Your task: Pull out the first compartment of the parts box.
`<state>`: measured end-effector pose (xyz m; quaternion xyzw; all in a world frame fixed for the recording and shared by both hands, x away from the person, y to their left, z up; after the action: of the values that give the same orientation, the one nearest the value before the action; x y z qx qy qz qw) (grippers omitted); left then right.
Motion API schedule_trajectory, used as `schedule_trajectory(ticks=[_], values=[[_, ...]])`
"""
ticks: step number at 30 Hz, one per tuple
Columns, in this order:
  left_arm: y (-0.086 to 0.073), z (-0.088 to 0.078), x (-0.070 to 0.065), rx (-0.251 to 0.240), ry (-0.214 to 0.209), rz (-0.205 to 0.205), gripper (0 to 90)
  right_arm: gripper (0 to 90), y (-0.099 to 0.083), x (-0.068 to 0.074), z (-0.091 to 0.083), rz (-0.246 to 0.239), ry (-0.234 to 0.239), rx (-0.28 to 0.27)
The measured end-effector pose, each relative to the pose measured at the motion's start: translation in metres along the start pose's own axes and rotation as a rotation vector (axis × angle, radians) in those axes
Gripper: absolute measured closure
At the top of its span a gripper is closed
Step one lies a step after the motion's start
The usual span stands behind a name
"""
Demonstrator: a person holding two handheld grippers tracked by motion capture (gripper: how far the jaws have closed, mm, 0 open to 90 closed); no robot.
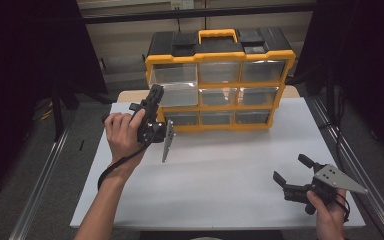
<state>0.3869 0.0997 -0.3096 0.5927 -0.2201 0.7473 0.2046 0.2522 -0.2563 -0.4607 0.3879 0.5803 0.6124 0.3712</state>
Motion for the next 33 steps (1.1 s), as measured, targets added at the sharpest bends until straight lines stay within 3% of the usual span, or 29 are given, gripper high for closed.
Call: schedule_trajectory(ticks=[4, 10, 11, 13, 14, 20, 33], values=[[0.0004, -0.0009, 0.001, 0.013, -0.024, -0.002, 81.1, 0.0, -0.0001, -0.0003, 0.0001, -0.001, -0.001, -0.001], [-0.0002, 0.0004, -0.0006, -0.001, -0.026, -0.003, 81.0, 0.0, -0.0003, 0.0015, 0.0002, -0.005, 0.009, -0.001], [-0.0015, -0.0009, -0.0006, 0.021, -0.036, -0.002, 80.9, 0.0, -0.0004, 0.0012, -0.0005, -0.006, 0.006, 0.003], [-0.0025, 0.0009, -0.0014, -0.001, -0.024, -0.007, 80.8, 0.0, -0.0004, 0.001, -0.0008, -0.006, 0.006, 0.004], [-0.0039, -0.0005, -0.0024, 0.023, -0.041, -0.011, 80.7, 0.0, -0.0004, 0.0009, -0.0006, -0.005, 0.003, 0.003], [-0.0037, 0.0007, -0.002, 0.02, -0.043, -0.003, 80.6, 0.0, -0.001, 0.0001, -0.0003, 0.003, -0.001, 0.003], [-0.005, 0.0013, -0.0041, 0.021, -0.063, -0.034, 79.8, 0.0, -0.0028, -0.0021, 0.0004, 0.017, 0.008, 0.003]])
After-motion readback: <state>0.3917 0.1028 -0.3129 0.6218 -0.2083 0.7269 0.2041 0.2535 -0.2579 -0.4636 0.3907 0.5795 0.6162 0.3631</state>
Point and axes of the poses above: each handheld gripper's, and its own axes: z roughly forward along the jaws, y roughly out of its top, x roughly to its left, the point moved 7 cm from there along z, roughly forward along the jaws, and after that the axes turned 12 degrees about -x, right-handed, at the moved point
